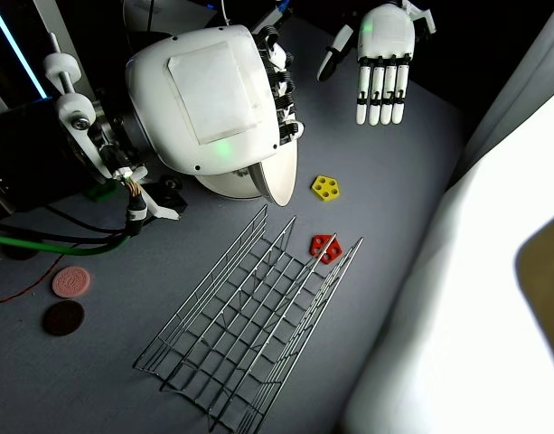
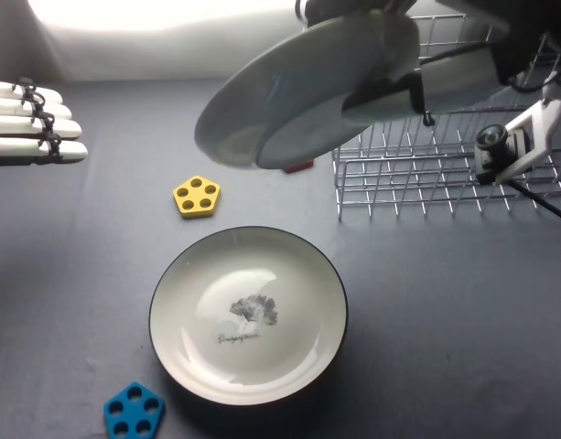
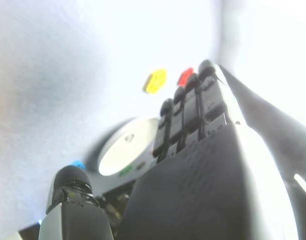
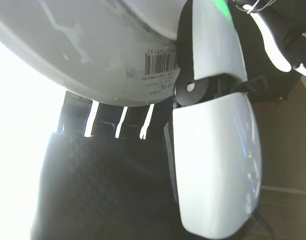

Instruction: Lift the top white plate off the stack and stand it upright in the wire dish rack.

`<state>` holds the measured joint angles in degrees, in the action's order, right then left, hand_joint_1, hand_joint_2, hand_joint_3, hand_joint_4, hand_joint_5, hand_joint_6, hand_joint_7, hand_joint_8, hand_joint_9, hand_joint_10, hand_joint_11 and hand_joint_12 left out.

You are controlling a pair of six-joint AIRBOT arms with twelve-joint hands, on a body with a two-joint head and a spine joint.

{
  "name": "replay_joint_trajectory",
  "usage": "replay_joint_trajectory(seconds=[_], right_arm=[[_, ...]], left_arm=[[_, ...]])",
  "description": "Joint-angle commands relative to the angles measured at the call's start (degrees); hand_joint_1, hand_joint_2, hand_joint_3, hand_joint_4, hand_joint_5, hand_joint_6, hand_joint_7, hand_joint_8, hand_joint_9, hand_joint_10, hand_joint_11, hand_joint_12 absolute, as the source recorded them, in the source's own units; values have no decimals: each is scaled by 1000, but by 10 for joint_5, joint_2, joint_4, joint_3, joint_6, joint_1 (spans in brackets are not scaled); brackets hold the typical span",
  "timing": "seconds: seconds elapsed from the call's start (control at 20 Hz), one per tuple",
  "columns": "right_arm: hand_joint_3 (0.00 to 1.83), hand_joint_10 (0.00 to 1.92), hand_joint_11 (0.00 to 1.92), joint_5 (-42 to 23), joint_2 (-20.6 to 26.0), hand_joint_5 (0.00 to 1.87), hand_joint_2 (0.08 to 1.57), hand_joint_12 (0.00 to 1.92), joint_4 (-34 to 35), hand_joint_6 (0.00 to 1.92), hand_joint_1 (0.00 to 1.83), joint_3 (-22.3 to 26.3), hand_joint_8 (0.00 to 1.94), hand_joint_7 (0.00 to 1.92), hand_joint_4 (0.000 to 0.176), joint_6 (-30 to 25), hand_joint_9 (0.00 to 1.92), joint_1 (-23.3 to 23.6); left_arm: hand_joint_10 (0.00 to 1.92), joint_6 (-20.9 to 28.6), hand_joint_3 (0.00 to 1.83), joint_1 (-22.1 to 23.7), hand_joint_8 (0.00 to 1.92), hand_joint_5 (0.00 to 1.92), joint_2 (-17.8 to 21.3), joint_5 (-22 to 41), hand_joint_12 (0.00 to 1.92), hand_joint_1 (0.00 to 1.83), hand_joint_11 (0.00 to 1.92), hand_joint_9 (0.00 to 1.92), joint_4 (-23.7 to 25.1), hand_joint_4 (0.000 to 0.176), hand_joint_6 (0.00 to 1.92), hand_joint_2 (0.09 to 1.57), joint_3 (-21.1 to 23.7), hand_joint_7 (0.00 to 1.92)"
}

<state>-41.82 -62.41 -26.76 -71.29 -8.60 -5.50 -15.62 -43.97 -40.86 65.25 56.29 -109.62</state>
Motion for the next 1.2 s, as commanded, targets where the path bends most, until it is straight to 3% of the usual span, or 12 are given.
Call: replay_joint_trajectory(seconds=[0.0,0.1,0.2,0.25,0.3,0.55,0.6,0.7,0.75,0.8,0.95,1.15], right_arm=[[0,633,1087,-67,7,970,1038,1070,43,955,1478,-4,426,1175,0,-17,1182,12],[0,761,1197,-58,5,973,1051,527,52,998,1397,-15,556,1143,0,-41,1179,13],[2,784,1285,-53,4,959,1052,300,56,1013,1394,-21,598,1127,0,-56,1170,16],[2,512,1126,-50,4,1002,1021,1006,57,912,1480,-24,259,1258,0,-64,1239,18],[6,448,1083,-47,4,1001,1016,1169,59,895,1497,-27,319,1226,0,-70,1261,19],[0,554,1038,-38,5,986,1029,1262,74,921,1499,-36,367,1196,0,-81,1206,25],[4,634,1125,-36,5,1012,1024,745,76,896,1421,-40,439,1213,0,-88,1235,26],[0,765,1255,-31,6,985,1047,325,80,972,1396,-44,560,1141,0,-99,1185,27],[2,803,1276,-25,7,975,1055,261,84,1014,1392,-47,607,1110,0,-112,1155,27],[6,633,1079,-20,7,989,1034,1070,86,940,1477,-49,458,1157,0,-119,1179,27],[1,832,1214,-8,8,972,1059,370,91,1026,1390,-57,606,1104,0,-136,1138,27],[1,737,1338,8,9,1021,1033,200,98,883,1398,-68,536,1164,0,-160,1213,27]], left_arm=[[9,-2,0,11,7,67,5,30,8,162,88,61,-53,0,4,986,-5,72],[1,-2,0,-1,1,60,5,31,5,160,81,43,-53,0,0,984,-9,58],[0,-2,0,-15,0,49,1,35,2,150,73,14,-52,0,0,979,-17,35],[3,-3,0,-19,3,57,-2,41,5,163,80,19,-52,0,3,978,-23,41],[8,-3,0,-23,4,56,-5,51,7,162,86,31,-52,0,3,981,-29,43],[10,-3,2,-37,6,48,-21,64,9,142,92,57,-52,0,2,988,-53,62],[11,-3,1,-36,7,52,-20,65,12,166,100,63,-52,0,3,989,-54,67],[5,-3,1,-34,1,48,-19,69,11,167,98,54,-60,0,1,987,-55,56],[0,-6,0,-32,0,41,-17,72,4,167,83,41,-62,0,0,987,-55,46],[1,-11,0,-32,1,47,-16,72,5,177,86,41,-63,0,2,985,-54,48],[1,-22,5,-34,0,44,-12,72,1,149,71,31,-63,0,1,1000,-52,44],[17,-26,0,-33,13,83,-8,69,23,191,124,90,-60,0,10,982,-47,92]])
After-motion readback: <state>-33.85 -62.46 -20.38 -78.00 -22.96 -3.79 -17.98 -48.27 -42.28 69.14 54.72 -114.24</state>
